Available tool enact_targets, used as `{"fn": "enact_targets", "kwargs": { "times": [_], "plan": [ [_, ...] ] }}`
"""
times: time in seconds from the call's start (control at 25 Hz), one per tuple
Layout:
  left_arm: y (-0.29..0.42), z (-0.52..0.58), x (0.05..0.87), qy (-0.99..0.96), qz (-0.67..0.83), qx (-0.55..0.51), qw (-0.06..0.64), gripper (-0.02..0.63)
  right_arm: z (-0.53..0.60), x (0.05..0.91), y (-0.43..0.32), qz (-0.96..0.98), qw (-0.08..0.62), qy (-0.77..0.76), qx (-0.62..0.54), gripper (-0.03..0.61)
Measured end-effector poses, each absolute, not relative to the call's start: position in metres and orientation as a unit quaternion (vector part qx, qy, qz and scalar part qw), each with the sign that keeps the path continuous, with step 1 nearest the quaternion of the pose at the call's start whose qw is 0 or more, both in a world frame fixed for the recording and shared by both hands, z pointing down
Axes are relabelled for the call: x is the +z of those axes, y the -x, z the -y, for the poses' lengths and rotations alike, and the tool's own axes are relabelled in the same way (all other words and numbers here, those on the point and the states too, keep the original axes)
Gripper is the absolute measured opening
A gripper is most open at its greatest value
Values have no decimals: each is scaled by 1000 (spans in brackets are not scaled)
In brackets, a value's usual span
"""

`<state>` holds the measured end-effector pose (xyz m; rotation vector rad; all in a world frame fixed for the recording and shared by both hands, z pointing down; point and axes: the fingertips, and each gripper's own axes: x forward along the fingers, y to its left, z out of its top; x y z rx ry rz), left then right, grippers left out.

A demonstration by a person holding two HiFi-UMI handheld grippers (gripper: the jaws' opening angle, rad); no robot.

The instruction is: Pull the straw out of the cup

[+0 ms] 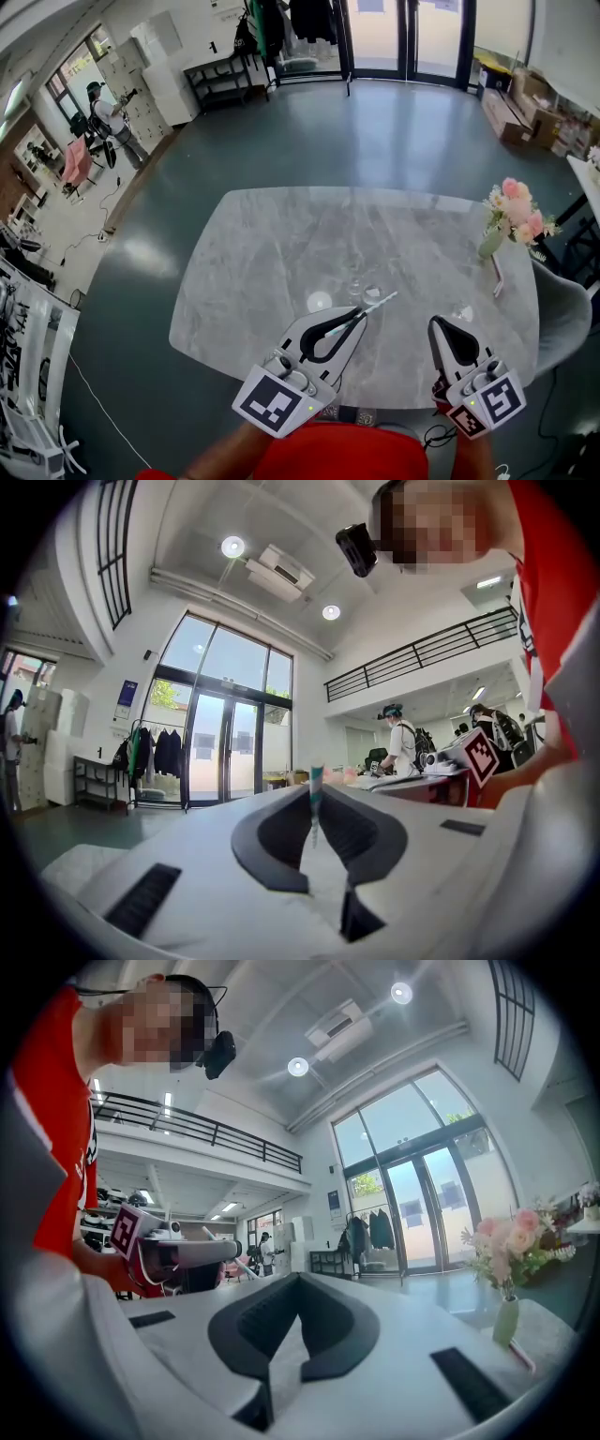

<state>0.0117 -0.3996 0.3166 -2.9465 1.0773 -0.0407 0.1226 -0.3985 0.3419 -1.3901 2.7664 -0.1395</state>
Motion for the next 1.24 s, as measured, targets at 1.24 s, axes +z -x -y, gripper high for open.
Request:
{"fn": "enact_targets", "kwargs": {
  "times": [1.24],
  "plan": [
    [-26,418,325,938,-346,-11,-14,34,409,326,-131,-894,20,447,-29,-2]
  ]
}}
